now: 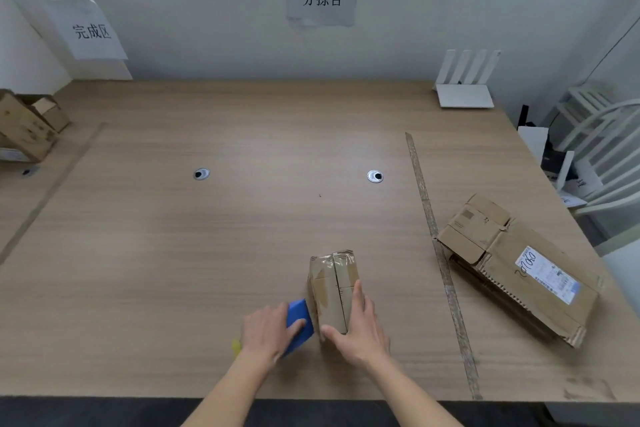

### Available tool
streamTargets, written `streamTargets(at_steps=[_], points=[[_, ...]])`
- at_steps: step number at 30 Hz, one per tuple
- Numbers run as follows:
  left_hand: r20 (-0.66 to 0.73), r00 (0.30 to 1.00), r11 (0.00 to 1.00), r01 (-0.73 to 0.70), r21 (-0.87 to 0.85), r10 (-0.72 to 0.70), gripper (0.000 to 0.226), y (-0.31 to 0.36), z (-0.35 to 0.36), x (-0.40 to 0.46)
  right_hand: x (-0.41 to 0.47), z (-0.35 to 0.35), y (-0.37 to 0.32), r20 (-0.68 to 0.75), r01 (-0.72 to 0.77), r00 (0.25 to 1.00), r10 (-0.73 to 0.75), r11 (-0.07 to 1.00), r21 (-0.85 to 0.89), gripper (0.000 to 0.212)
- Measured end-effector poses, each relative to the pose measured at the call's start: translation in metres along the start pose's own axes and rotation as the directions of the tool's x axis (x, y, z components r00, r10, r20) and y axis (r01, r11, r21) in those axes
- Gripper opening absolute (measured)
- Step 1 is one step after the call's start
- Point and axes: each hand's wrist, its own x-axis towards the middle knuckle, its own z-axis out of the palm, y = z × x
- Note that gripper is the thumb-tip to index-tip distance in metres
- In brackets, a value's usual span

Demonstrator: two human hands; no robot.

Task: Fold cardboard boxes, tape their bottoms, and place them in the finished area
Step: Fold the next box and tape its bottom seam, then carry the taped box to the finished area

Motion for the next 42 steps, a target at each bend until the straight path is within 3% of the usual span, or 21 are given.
streamTargets(at_steps=[4,8,12,15,17,19,20,22,27,33,39,42], points=[[-0.106,0.994,0.998,-0.001,-0.064,-0.006,0.058,-0.017,0.015,-0.007,-0.006,0.004,-0.003,-0.018,-0.038,0.999,0.038,0.999,-0.02,0.134],[-0.045,0.999,0.992,0.022,-0.128,-0.028,0.064,-0.027,0.03,-0.008,-0.01,0.014,-0.014,-0.142,-0.129,0.982,0.123,0.991,-0.034,0.136],[0.0,1.0,0.996,0.03,-0.088,-0.03,0.073,-0.03,0.036,-0.013,-0.012,0.018,-0.013,-0.158,-0.117,0.981,0.113,0.993,-0.013,0.133],[-0.119,0.99,0.965,0.045,-0.259,-0.078,0.07,-0.019,0.019,-0.014,-0.015,0.011,-0.004,-0.156,-0.099,0.982,0.109,0.993,0.065,0.133],[-0.07,0.991,0.824,0.053,-0.565,-0.112,0.068,0.001,0.002,-0.012,-0.016,0.004,0.0,-0.163,-0.07,0.983,0.086,0.993,0.099,0.137],[0.122,0.992,0.46,0.124,-0.879,-0.036,0.076,0.025,-0.02,-0.008,-0.019,-0.004,0.001,-0.115,-0.017,0.993,0.031,0.992,0.122,0.143],[0.168,0.986,0.272,0.158,-0.949,0.014,0.08,0.036,-0.028,-0.008,-0.021,-0.008,0.001,-0.072,0.015,0.997,-0.004,0.989,0.148,0.146],[0.166,0.986,0.093,0.163,-0.982,0.019,0.076,0.051,-0.04,-0.008,-0.024,-0.02,0.0,-0.005,0.055,0.998,-0.056,0.958,0.282,0.146],[0.108,0.992,-0.042,0.106,-0.994,-0.06,0.042,0.063,-0.085,-0.011,-0.018,-0.094,-0.019,0.013,0.011,1.0,-0.026,0.734,0.679,0.082],[-0.025,0.98,-0.152,-0.056,-0.987,-0.2,0.057,0.071,-0.197,-0.017,-0.015,-0.207,-0.061,-0.008,0.042,0.999,-0.049,0.738,0.674,0.117],[-0.192,0.946,-0.171,-0.241,-0.955,-0.259,0.029,0.074,-0.273,-0.018,-0.023,-0.282,-0.083,-0.198,0.253,0.967,-0.161,0.715,0.652,0.092],[-0.236,0.94,-0.157,-0.279,-0.947,-0.245,0.08,0.07,-0.295,-0.024,-0.025,-0.309,-0.082,-0.205,0.347,0.936,-0.287,0.646,0.68,0.093]])
